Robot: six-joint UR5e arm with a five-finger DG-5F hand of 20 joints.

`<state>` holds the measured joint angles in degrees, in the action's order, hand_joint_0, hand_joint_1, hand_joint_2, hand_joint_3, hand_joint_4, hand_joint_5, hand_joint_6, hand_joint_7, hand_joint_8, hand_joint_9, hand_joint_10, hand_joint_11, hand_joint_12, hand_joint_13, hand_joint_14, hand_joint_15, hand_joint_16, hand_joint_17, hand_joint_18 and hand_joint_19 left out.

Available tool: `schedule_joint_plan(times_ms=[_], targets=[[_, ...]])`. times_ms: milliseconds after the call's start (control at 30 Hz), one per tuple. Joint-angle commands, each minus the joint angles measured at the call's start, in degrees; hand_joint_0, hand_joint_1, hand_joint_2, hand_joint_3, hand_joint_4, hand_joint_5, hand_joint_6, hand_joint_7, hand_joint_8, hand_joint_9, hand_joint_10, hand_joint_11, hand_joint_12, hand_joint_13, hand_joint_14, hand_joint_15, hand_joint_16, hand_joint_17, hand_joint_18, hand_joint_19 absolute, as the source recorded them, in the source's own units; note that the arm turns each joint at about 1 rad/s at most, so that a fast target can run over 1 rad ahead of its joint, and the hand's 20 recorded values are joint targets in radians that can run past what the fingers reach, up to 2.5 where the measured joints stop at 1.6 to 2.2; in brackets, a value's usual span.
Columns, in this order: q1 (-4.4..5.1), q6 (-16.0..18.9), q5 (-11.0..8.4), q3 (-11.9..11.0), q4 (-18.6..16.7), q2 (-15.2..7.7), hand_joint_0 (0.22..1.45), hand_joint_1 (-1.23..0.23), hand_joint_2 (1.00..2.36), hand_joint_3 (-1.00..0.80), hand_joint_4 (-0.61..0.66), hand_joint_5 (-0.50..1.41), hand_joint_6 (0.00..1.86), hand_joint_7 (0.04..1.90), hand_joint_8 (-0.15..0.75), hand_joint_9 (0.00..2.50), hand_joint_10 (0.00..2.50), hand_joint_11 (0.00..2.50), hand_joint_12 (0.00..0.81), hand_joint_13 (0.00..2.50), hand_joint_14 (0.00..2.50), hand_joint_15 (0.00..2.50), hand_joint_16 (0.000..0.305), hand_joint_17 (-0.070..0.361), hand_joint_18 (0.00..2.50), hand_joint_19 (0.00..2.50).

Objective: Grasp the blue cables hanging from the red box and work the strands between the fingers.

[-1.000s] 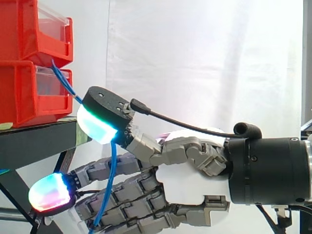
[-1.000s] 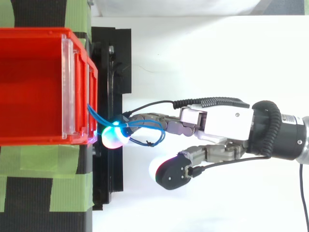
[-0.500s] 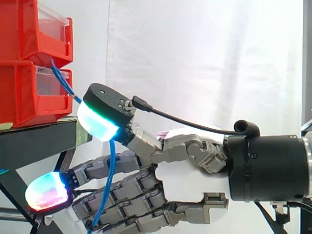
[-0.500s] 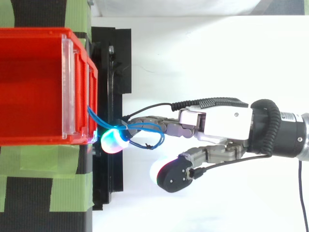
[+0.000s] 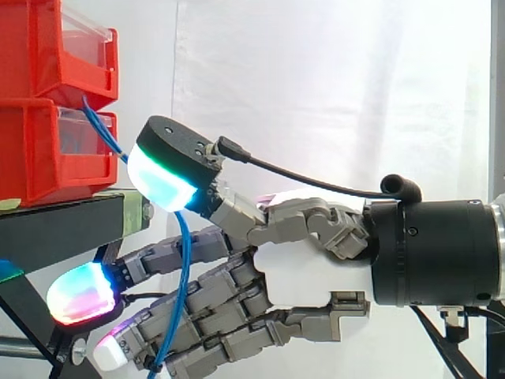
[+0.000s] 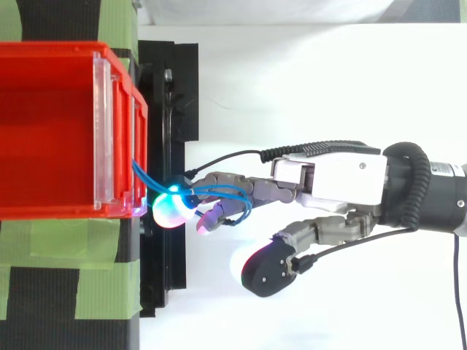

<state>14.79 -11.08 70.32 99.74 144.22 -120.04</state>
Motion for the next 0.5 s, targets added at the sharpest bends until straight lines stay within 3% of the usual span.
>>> schedule_joint_plan(times_ms=[0, 200, 467], targets=[[-0.02, 0.18, -0.27, 0.01, 0.19, 0.07, 0.67, -0.35, 1.00, -1.00, 0.20, -0.30, 0.00, 0.66, 0.396, 0.56, 0.01, 0.58, 0.399, 0.31, 0.01, 0.33, 0.064, 0.145, 0.28, 0.30], [-0.02, 0.18, -0.63, -0.07, 0.19, 0.07, 0.68, -0.35, 1.00, -1.00, 0.22, -0.27, 0.01, 0.67, 0.412, 0.71, 0.01, 0.74, 0.419, 0.46, 0.01, 0.43, 0.063, 0.141, 0.38, 0.34], [0.07, 0.09, -1.24, -0.07, 0.01, -0.01, 0.71, -0.37, 1.00, -1.00, 0.24, -0.21, 0.01, 0.68, 0.421, 1.00, 0.01, 1.23, 0.468, 0.81, 0.02, 0.74, 0.062, 0.139, 0.59, 0.42]])
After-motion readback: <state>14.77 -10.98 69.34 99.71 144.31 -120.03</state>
